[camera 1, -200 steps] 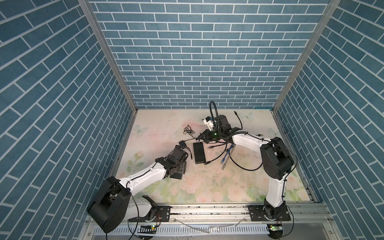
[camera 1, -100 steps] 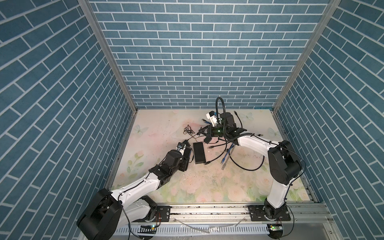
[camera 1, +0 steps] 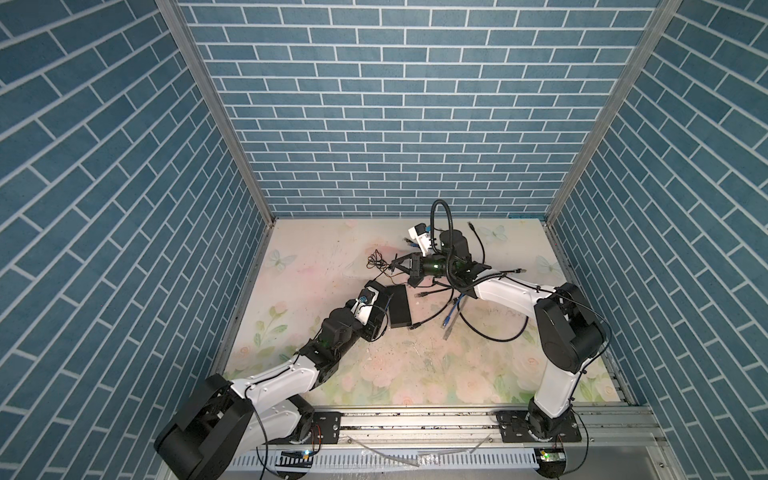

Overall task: Insert the plug into the switch port
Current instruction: 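Lift the switch with the left gripper while the right gripper lowers the plug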

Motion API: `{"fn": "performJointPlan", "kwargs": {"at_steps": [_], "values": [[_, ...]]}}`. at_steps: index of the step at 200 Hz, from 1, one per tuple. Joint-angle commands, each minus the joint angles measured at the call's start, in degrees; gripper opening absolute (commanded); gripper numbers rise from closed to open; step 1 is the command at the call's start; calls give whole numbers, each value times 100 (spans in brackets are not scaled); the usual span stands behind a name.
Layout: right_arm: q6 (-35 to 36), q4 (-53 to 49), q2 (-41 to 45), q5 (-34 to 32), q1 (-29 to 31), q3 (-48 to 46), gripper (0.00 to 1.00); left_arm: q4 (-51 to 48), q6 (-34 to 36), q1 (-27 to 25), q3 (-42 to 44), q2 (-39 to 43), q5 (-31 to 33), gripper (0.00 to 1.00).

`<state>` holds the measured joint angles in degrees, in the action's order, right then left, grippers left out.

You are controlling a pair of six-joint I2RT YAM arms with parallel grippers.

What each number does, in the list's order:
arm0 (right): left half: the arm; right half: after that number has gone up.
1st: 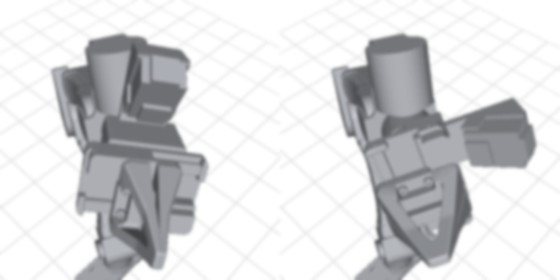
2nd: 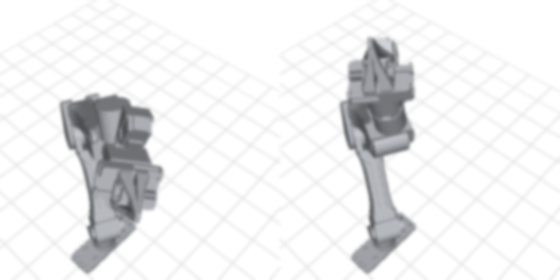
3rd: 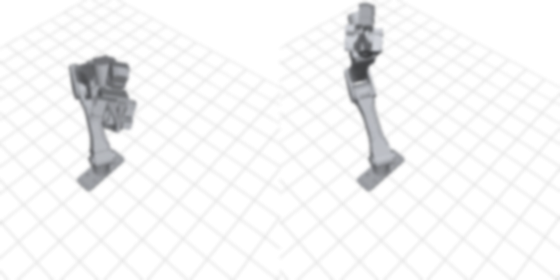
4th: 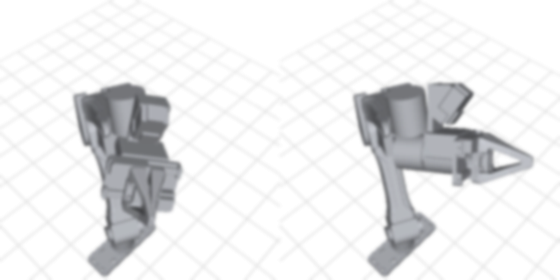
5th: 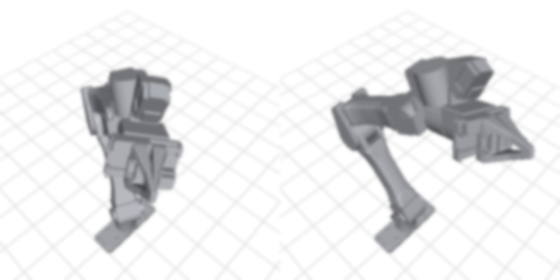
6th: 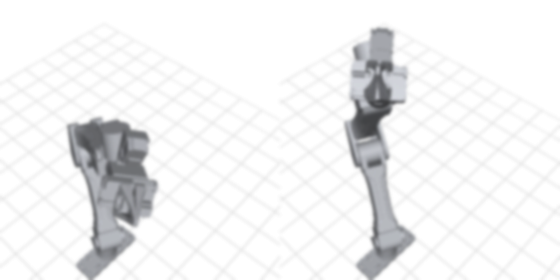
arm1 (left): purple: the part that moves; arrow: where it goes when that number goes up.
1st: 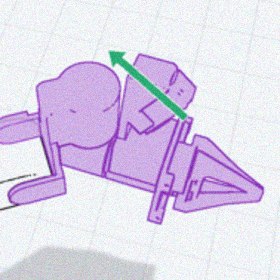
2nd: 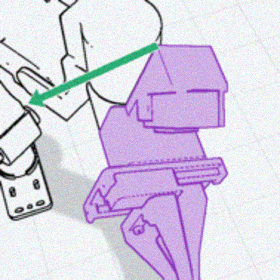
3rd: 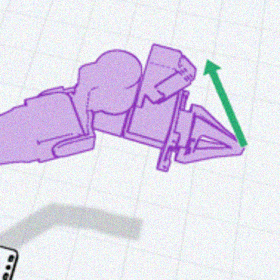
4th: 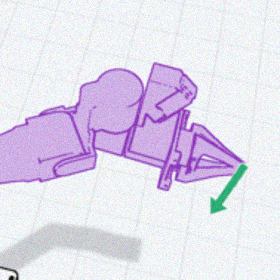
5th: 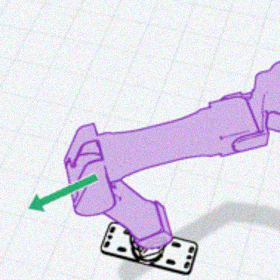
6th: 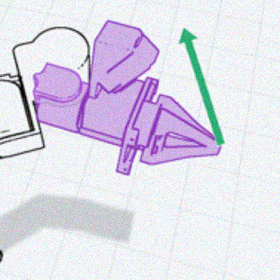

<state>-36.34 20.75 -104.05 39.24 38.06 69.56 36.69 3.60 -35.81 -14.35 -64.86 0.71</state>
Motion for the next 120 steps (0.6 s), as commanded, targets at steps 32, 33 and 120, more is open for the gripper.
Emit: {"fn": "performJointPlan", "kwargs": {"at_steps": [32, 33, 120], "values": [[418, 477, 452, 210, 148, -345, 0, 1286, 510, -21, 137, -434, -244, 48], [422, 480, 454, 213, 153, -350, 0, 1314, 514, -17, 144, -437, -241, 48], [793, 369, 603, 170, 320, -627, 0, 2131, 488, -19, 247, -906, -53, 47]]}}
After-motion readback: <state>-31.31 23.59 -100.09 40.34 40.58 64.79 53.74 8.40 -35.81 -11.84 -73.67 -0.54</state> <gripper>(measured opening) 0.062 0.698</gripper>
